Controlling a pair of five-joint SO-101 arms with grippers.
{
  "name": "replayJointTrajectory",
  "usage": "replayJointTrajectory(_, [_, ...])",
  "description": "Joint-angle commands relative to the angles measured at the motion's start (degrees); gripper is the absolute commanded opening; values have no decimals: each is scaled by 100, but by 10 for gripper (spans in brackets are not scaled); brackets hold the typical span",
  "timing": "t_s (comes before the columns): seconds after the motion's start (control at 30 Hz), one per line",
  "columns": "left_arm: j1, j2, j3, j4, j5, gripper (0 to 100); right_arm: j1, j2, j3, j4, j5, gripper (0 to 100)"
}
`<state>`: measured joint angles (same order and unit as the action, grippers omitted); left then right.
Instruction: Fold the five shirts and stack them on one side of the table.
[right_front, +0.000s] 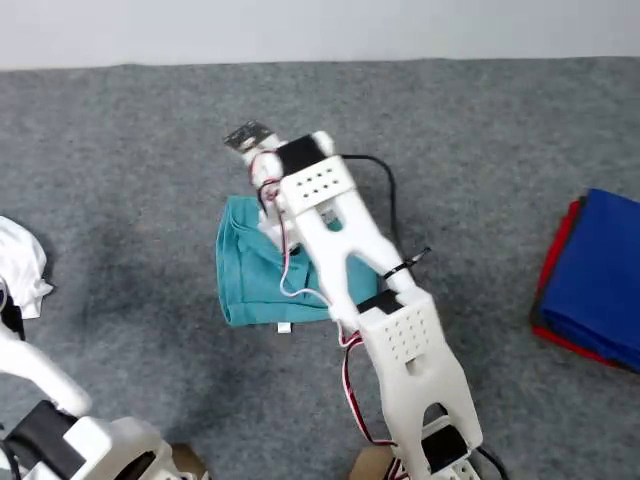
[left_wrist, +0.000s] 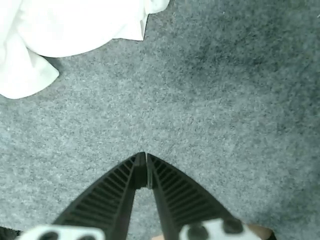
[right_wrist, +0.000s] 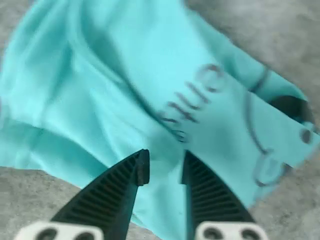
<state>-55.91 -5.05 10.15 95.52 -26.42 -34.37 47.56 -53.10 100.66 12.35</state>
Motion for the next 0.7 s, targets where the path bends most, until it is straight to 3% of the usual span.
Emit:
replayJointTrajectory(0.0, [44, -18, -22, -149, -9, 7, -585, -92, -62, 224, -18, 8])
replayJointTrajectory(0.17, [44, -26, -22, -202, -9, 7, -1393, -154, 255, 224, 62, 10])
replayJointTrajectory(0.27, [26, -26, -22, -202, -18, 7, -1429, -312, 237, 224, 62, 10])
replayJointTrajectory(0.53, [18, -26, -22, -202, -26, 7, -145, -919, 273, 224, 105, 32])
replayJointTrajectory(0.67, [26, -18, -22, -202, -26, 7, 435, -884, 281, 180, 765, 32])
